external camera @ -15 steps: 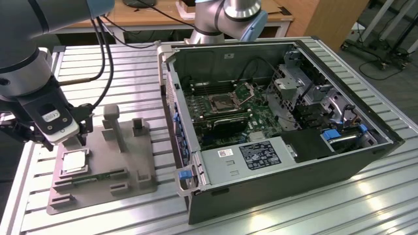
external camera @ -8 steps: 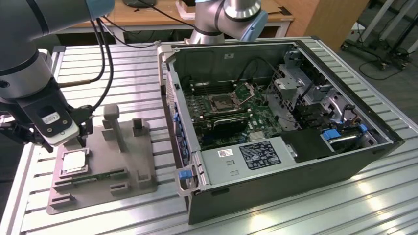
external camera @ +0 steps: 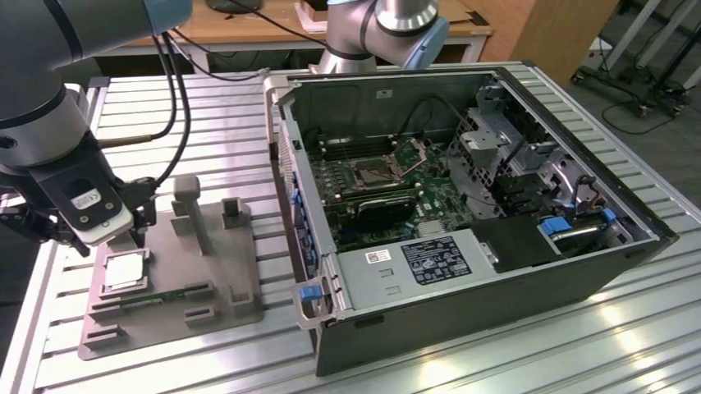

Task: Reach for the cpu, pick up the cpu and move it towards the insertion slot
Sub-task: 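Pick up the cpu and move it towards the insertion slot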

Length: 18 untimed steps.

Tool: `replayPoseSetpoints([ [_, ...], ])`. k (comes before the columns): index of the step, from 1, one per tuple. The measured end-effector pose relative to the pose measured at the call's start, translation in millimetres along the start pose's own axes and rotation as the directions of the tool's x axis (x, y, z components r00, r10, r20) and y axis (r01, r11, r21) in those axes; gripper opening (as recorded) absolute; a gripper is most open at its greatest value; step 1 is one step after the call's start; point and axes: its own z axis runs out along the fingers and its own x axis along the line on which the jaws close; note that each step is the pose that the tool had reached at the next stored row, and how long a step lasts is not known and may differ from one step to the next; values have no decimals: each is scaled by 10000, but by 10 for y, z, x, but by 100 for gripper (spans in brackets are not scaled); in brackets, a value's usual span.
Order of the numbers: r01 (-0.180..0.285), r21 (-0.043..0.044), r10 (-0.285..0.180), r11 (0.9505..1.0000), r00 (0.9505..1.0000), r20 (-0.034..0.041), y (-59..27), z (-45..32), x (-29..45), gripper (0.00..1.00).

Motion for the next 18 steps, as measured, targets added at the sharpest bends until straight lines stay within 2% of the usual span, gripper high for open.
replayPoseSetpoints([
  [18,2,-4,-2,10000,10000,-1,-22,67,0,65],
])
